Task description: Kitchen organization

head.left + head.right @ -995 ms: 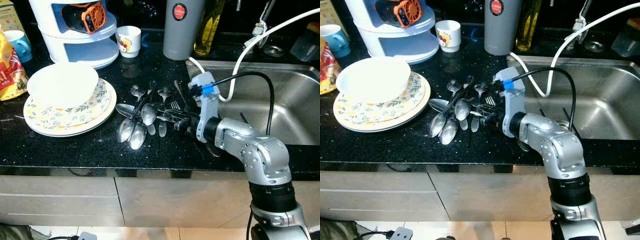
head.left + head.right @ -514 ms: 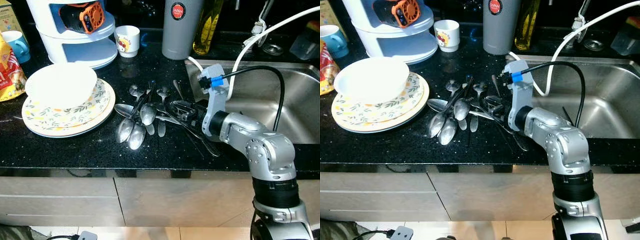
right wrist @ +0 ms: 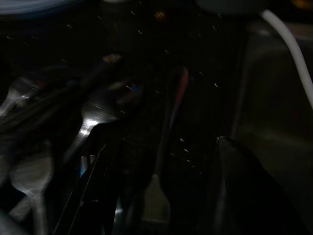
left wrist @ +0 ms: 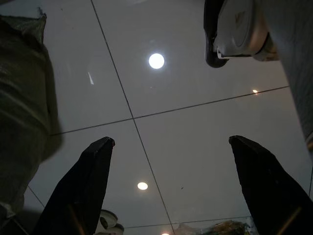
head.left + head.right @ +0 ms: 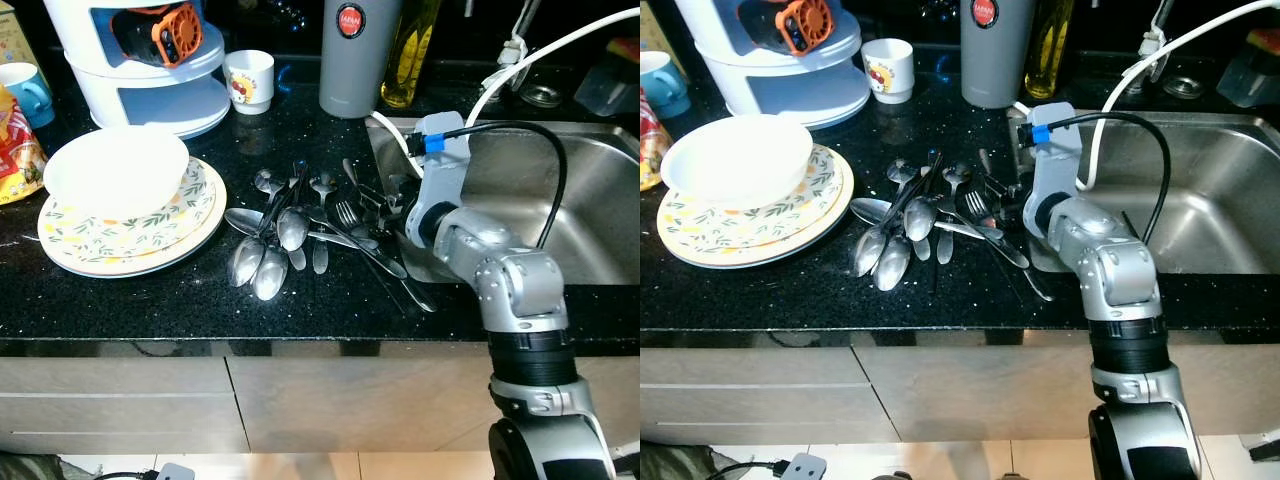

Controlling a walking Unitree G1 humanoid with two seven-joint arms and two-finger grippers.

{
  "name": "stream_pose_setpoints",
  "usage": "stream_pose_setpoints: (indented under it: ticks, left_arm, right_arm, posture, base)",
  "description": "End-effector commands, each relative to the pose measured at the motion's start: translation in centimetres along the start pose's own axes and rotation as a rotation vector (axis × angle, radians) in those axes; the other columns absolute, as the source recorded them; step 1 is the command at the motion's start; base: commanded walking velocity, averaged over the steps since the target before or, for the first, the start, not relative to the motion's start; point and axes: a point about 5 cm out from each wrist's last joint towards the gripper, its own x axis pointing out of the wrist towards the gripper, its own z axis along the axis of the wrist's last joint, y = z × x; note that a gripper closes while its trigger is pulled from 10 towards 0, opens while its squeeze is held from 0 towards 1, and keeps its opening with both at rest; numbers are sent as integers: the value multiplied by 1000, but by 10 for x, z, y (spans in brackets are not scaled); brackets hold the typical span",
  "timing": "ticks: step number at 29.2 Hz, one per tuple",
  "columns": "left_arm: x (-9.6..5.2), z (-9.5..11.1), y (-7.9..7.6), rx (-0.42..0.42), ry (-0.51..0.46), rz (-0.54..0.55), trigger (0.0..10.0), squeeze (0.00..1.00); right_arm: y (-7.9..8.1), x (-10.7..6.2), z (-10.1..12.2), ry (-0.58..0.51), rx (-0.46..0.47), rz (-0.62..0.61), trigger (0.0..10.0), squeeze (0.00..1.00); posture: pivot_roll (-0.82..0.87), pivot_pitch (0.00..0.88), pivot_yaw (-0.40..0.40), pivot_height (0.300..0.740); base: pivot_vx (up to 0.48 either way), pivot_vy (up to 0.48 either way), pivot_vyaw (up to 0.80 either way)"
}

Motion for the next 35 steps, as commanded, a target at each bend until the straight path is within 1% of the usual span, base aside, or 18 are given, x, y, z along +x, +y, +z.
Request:
stream_pose_setpoints:
  ticks: [1,6,13,14,17,18,19,25,29,32,35]
  left_arm:
    - [0,-9,-3,14,31,-8,10000,0]
    - [0,-12,-7,14,37,-14,10000,0]
    - [0,-13,-7,15,38,-15,10000,0]
    - [-1,-18,-7,14,47,-14,10000,0]
    - [-2,-22,-6,12,55,-13,10000,0]
    - [-2,-25,-5,11,58,-12,10000,0]
    - [-2,-24,-4,10,56,-10,10000,0]
    - [-1,-17,-7,9,42,-14,10000,0]
    - [-1,-17,-8,8,41,-14,10000,0]
    - [0,-15,-8,10,39,-15,10000,0]
    - [0,-14,-7,11,37,-14,10000,0]
  right_arm:
    - [2,3,0,3,-7,-1,10000,0]
    - [2,9,-3,16,-9,-9,10000,0]
    - [2,12,-3,14,-10,-15,10000,0]
    - [3,11,-6,42,-26,-5,10000,0]
    - [5,11,-9,70,-35,4,9804,0]
    - [7,10,-13,99,-33,17,4157,0]
    - [9,10,-17,134,-8,43,0,0]
    - [11,11,-19,140,28,62,0,0]
    - [10,11,-18,137,33,62,0,0]
    - [9,11,-13,109,55,56,0,0]
    - [8,11,-4,33,99,61,0,0]
  posture:
    - [12,133,-38,740]
    - [13,143,-44,740]
    - [13,143,-44,740]
    - [12,159,-57,740]
    - [11,159,-59,740]
    - [11,157,-62,740]
    - [9,157,-64,740]
    - [11,153,-61,740]
    - [10,153,-60,740]
    - [9,149,-58,740]
    - [11,143,-54,740]
  base:
    - [0,0,0]
    - [0,0,0]
    - [0,0,0]
    - [0,0,0]
    - [0,0,0]
    - [0,0,0]
    - [0,0,0]
    - [0,0,0]
    - [0,0,0]
    - [0,0,0]
    - [0,0,0]
